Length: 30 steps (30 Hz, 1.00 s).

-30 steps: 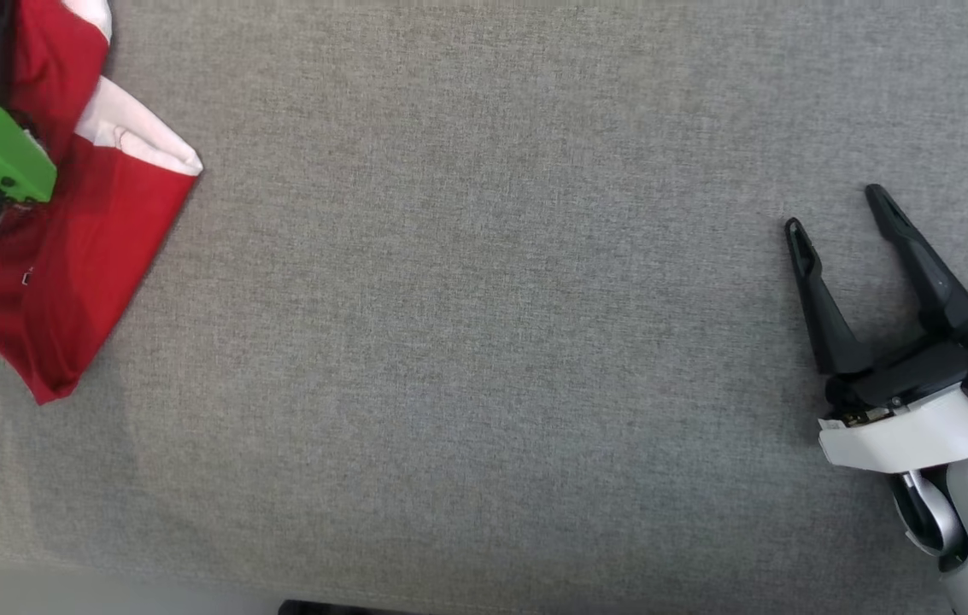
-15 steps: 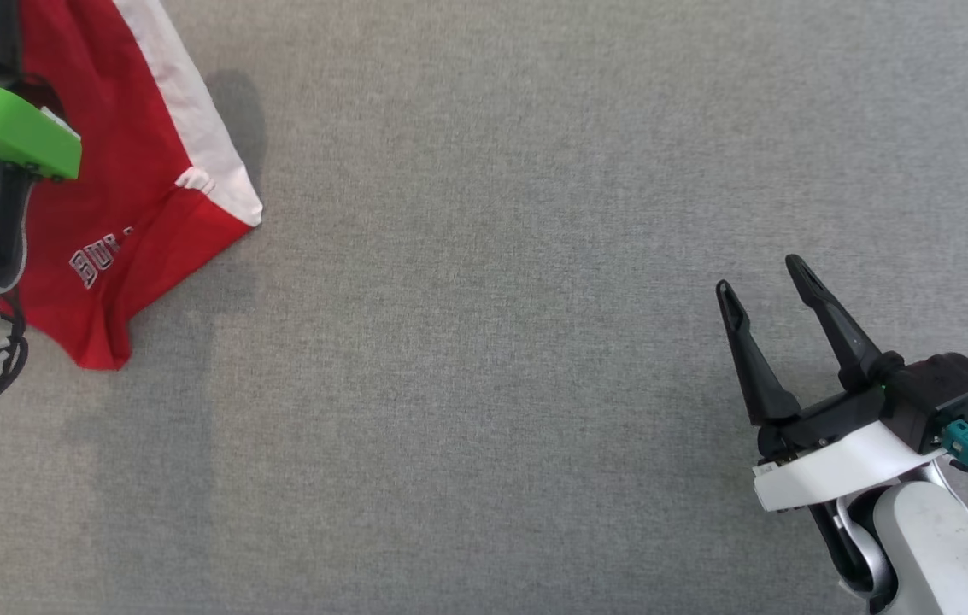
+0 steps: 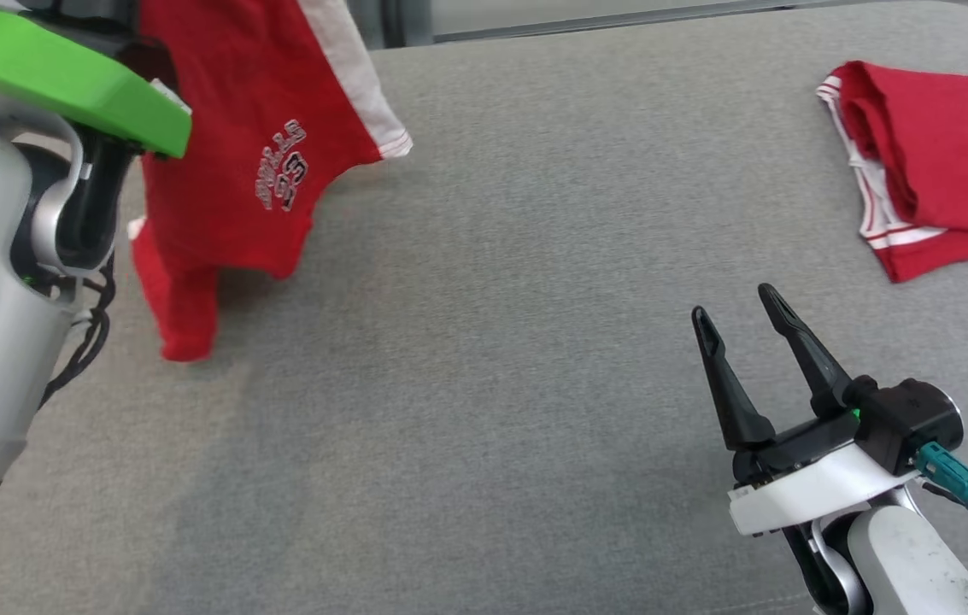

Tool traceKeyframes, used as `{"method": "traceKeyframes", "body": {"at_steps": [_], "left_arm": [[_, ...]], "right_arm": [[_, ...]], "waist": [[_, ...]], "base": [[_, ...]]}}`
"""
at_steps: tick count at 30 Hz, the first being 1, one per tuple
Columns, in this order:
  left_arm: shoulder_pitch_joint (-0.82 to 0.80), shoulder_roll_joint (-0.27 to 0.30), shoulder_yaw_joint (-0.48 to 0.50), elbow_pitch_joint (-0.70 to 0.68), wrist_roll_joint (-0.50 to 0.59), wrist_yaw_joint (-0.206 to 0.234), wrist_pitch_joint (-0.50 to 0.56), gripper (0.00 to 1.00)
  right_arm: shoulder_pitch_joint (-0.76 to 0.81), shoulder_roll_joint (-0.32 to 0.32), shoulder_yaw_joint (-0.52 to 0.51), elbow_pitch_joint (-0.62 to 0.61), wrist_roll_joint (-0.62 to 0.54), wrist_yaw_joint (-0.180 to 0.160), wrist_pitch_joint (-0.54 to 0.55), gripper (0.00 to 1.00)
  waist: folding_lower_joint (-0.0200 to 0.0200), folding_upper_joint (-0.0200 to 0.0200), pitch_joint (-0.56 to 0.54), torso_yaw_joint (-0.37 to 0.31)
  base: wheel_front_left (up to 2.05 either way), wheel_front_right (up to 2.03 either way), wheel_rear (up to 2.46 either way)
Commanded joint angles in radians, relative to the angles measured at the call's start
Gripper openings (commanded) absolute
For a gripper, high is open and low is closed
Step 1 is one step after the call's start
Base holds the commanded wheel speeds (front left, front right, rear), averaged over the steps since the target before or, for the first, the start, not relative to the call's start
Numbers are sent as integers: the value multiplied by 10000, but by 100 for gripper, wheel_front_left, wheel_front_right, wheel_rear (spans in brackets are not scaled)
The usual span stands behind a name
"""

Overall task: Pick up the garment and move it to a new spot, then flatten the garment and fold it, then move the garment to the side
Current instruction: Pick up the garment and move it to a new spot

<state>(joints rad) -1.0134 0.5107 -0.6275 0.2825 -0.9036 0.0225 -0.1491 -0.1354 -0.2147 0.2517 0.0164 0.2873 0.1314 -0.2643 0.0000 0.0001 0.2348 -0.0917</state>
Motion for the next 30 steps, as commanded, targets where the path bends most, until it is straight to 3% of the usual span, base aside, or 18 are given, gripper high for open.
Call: {"method": "traceKeyframes", "body": {"at_steps": [1, 8, 15, 22, 30], "left_arm": [[-82, -128, -32, -193, 73, 78, 27, 0], [-247, -932, -564, -1026, 326, 325, 28, 0], [729, -1735, -1776, -1027, 1083, 403, -481, 0], [2722, -2392, -3068, 168, 1570, -579, -1092, 0], [4068, -3312, -2774, 1494, 3012, -1270, -1154, 0]], "right_arm": [[156, 23, -68, -4, 3, -16, 3, 100], [218, 140, -170, -43, -40, -16, 3, 100], [75, 333, -377, -27, -197, -16, 3, 100], [14, 441, -657, -107, -162, -16, 3, 100], [-91, 316, -610, -115, -162, -16, 2, 100]], "waist": [[0, -1, -563, -1145], [0, -1, -449, -1773], [0, -1, -34, -1630], [0, -1, 467, -1112], [0, -1, 779, -675]], "base": [[0, 0, 0], [0, 0, 0], [0, 0, 0], [0, 0, 0], [0, 0, 0]]}}
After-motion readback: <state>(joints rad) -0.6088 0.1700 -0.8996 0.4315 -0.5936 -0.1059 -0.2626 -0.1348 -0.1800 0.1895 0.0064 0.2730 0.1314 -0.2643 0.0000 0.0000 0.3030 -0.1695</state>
